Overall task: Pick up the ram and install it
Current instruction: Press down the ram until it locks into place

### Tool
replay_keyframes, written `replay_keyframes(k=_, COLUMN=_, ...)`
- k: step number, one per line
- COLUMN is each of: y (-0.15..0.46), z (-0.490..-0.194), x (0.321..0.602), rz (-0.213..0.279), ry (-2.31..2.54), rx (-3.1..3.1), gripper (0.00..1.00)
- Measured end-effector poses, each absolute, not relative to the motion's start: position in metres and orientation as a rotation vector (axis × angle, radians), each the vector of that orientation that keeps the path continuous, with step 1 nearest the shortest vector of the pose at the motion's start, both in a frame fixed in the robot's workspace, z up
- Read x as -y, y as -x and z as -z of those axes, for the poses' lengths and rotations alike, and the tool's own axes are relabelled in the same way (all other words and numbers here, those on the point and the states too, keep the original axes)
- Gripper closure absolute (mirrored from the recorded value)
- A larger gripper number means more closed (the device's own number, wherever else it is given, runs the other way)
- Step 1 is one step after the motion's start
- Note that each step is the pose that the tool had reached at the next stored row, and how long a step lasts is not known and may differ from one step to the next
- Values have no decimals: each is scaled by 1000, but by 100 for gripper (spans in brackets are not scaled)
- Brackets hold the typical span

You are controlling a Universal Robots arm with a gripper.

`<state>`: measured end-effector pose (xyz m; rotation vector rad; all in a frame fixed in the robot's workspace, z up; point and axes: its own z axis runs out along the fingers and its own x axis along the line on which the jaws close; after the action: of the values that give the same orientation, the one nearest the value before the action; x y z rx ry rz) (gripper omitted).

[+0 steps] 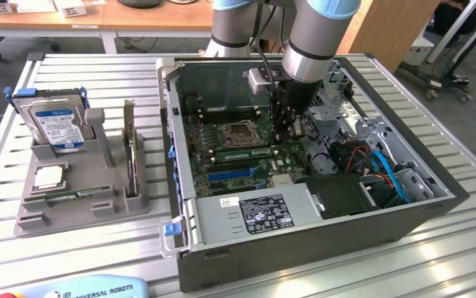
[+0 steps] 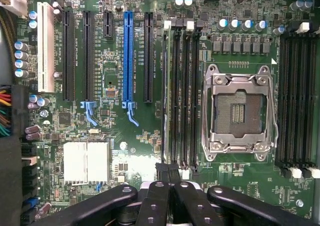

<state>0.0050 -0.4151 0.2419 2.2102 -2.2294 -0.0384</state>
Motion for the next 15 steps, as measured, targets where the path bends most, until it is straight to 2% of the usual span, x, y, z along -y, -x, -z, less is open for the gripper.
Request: replay_keyframes(k=15, y=-5, z=-236, x=412, rz=39, ry=-2210, rx=2229, gripper=90)
